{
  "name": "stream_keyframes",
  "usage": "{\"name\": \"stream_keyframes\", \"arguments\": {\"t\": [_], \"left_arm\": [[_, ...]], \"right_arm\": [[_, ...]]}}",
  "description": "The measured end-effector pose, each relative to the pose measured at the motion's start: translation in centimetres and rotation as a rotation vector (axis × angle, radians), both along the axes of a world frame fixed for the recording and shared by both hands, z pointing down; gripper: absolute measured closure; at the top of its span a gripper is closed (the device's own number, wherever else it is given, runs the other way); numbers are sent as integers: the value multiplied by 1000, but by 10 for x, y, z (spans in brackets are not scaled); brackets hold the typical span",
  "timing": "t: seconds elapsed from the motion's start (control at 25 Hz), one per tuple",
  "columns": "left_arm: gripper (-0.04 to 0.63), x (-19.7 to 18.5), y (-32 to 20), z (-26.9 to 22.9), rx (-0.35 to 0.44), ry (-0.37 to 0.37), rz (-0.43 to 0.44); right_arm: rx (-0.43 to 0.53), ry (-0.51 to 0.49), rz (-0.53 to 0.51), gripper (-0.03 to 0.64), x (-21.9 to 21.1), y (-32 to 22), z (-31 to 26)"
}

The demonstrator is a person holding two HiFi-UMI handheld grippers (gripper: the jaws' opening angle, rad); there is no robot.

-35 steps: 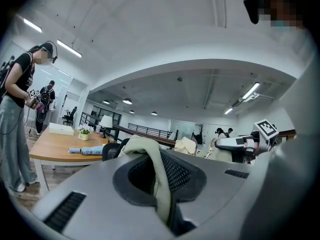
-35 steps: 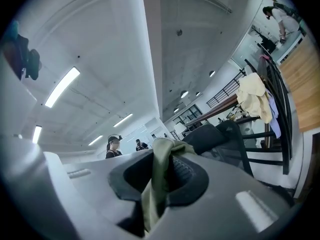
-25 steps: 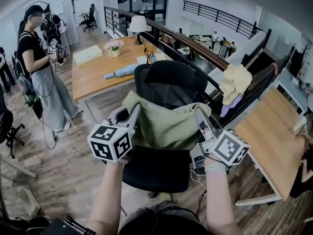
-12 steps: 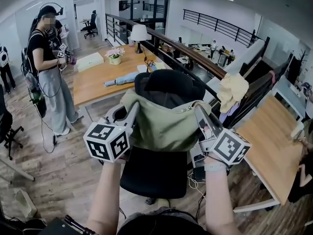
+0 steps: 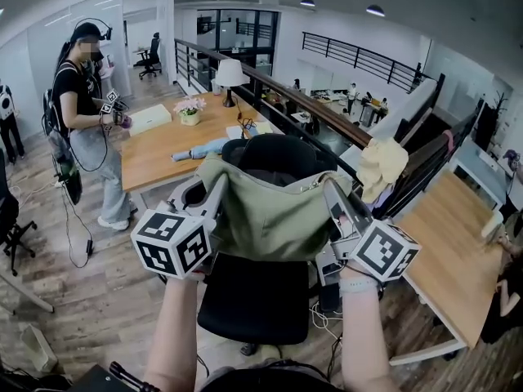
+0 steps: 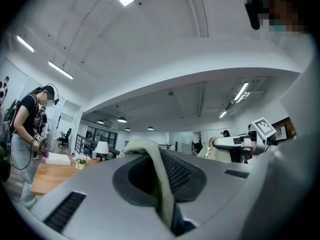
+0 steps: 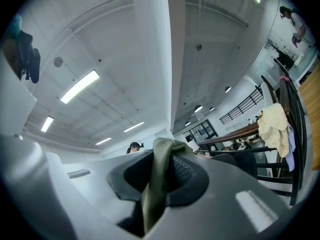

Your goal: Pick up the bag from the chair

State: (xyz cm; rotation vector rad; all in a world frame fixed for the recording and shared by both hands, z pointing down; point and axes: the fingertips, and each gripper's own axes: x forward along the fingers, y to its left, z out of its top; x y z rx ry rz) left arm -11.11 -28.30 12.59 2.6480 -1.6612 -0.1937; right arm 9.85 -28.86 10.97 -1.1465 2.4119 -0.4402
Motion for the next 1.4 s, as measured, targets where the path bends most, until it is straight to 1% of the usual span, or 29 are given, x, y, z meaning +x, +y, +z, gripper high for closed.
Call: {"name": "stream_keyframes", "arguments": {"t": [0.52, 1.12, 1.4], "left_arm": [[584, 3, 15, -19, 38, 4, -14], [583, -2, 19, -16, 38, 15, -23], [584, -1, 11, -16, 55, 9, -21]], "right_arm": [[42, 4, -4, 552, -2, 12, -21], [36, 25, 4, 552, -7, 13, -16], [52, 32, 17, 552, -7, 6, -16]]}}
